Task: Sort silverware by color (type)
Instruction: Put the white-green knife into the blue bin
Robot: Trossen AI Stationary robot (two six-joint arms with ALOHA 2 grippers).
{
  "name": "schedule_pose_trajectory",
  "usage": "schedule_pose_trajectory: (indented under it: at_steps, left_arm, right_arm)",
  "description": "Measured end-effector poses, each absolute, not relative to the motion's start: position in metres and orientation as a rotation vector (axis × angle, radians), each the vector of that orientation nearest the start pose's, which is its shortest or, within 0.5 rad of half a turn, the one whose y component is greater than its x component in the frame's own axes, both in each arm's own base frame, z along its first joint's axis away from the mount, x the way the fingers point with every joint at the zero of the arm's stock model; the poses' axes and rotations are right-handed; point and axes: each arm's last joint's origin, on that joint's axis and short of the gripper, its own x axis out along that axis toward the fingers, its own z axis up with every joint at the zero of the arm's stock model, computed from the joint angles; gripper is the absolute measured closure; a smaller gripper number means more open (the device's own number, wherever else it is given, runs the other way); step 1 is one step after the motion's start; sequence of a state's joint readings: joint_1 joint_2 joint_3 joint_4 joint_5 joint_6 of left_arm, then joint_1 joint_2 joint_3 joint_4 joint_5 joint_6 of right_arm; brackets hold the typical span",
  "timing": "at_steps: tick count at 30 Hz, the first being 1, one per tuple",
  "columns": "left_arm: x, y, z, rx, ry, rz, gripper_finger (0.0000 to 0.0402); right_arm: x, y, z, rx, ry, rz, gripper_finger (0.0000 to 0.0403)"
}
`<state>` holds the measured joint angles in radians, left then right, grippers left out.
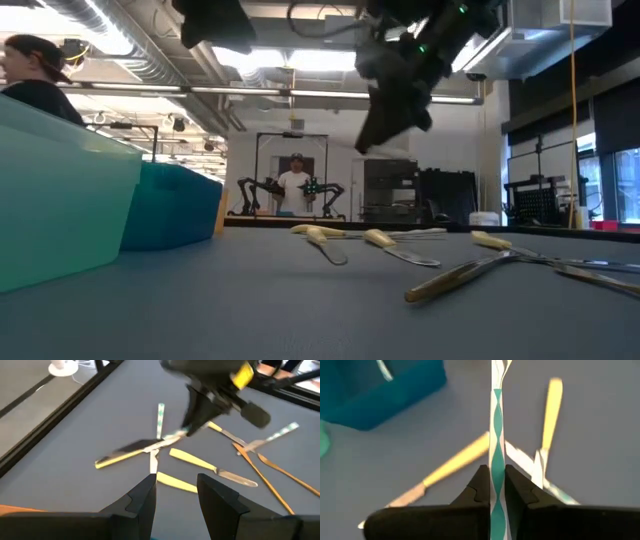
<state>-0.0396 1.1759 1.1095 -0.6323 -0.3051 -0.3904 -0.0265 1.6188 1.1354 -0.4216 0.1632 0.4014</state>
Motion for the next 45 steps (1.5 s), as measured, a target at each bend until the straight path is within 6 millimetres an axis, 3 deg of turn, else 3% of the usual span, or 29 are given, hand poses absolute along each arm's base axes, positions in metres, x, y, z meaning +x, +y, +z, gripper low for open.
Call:
schedule_pose_trajectory:
  at_steps: [13,22,32,36,45]
  left_arm:
    - [0.236,-0.049,0.331,-0.184,0.618,0.214,0.0265]
    - [0.234,-0.075,0.338,-0.182,0.546,0.097,0.0265]
    - [0.232,-0.086,0.34,-0.18,0.523,0.05,0.0265]
    - [0.233,-0.086,0.342,-0.182,0.506,0.045,0.0265]
    - [0.234,-0.087,0.343,-0.184,0.486,0.049,0.0265]
  right_arm:
    - [0.353,-0.013,0.27,0.204,0.749,-0.235,0.0389]
    - [0.36,-0.012,0.282,0.195,0.651,-0.178,0.0389]
    - [0.372,-0.01,0.285,0.172,0.541,-0.097,0.0389]
    - [0.389,-0.01,0.278,0.18,0.545,-0.06,0.0389]
    - [0.449,-0.008,0.259,0.16,0.613,0.045,0.0389]
